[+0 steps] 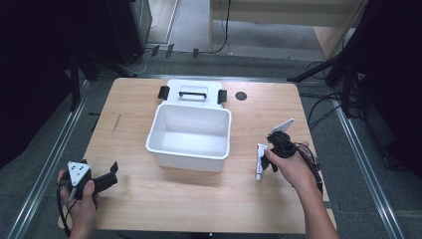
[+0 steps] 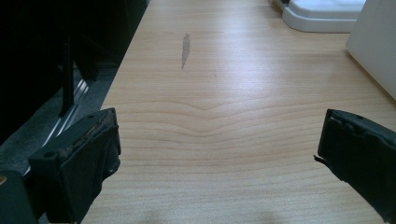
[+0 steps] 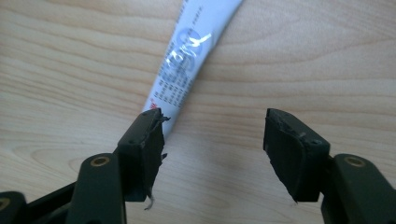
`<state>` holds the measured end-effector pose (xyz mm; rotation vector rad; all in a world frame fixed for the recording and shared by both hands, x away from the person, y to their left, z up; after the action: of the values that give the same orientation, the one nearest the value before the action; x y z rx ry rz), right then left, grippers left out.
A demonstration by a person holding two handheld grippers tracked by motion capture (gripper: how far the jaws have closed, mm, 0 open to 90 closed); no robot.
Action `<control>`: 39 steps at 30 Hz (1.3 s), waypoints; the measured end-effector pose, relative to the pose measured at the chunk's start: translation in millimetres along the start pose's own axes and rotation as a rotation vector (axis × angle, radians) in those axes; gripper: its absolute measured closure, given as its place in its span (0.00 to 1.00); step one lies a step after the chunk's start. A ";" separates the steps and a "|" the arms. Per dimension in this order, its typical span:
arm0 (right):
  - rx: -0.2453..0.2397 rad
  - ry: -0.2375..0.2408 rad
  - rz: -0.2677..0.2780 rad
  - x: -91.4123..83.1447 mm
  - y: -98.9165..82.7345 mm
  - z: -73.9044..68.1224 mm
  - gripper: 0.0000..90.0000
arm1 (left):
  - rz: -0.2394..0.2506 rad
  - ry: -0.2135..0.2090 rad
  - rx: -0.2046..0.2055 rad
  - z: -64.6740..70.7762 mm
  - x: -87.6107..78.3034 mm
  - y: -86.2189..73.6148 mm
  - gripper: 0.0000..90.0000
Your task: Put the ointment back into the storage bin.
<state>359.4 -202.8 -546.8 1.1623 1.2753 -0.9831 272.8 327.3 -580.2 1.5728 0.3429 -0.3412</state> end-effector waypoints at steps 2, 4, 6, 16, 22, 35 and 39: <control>0.008 0.001 -0.006 -1.7 2.4 -5.9 0.45 | 0.000 -0.001 0.001 0.1 0.3 0.0 0.00; 0.012 -0.002 -0.022 -0.7 3.6 -10.2 0.47 | -0.002 -0.001 0.001 0.1 0.4 0.0 0.00; 0.013 -0.008 -0.047 2.6 4.9 -14.2 0.48 | -0.005 -0.003 -0.001 0.1 0.3 -0.1 0.00; -0.001 -0.069 -0.083 16.3 9.8 -23.6 0.58 | -0.007 -0.008 0.002 0.2 0.6 -0.2 0.00; -0.038 -0.088 -0.102 23.6 10.0 -27.5 0.62 | -0.007 -0.008 0.002 0.2 0.6 -0.2 0.00; -0.153 -0.110 -0.124 30.7 10.0 -29.8 0.75 | -0.010 -0.005 0.003 0.0 0.8 -0.3 0.00; -0.190 -0.108 -0.128 30.9 9.4 -31.2 0.78 | -0.008 -0.007 0.000 -0.2 0.8 -0.2 0.00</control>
<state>365.3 -168.2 -574.8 0.8795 1.3372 -0.9817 273.5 327.5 -580.8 1.5704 0.3437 -0.3535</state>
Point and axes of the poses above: each handheld gripper's, and its own axes: x roughly forward along the jaws, y roughly out of its top, z roughly to its right, the point moved 7 cm from there along x, roughly forward along the jaws, and after that the axes turned 2 degrees about x, right-handed, at the moved point
